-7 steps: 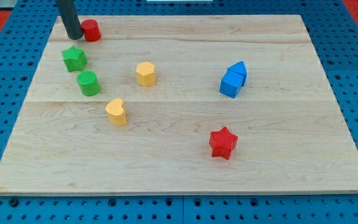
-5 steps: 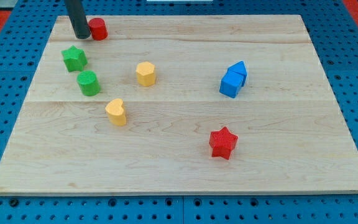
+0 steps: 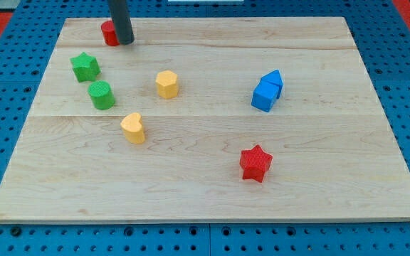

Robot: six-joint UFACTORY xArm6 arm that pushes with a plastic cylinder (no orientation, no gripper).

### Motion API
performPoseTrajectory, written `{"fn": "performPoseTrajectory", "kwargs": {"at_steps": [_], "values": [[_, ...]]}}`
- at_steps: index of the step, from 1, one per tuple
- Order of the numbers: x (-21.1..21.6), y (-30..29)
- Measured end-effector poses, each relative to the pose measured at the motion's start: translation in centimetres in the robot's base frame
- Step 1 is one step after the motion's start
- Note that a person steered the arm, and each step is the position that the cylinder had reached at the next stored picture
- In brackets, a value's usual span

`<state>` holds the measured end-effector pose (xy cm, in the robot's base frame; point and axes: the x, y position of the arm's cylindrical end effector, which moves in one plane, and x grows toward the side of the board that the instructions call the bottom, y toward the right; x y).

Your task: Push the red circle up and left a bit

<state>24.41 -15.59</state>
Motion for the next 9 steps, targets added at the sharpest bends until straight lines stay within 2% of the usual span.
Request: {"fn": "performPoseTrajectory", "kwargs": {"at_steps": [2,9], "values": [[-5.1,-2.0],[-2.6,-5.5]]}}
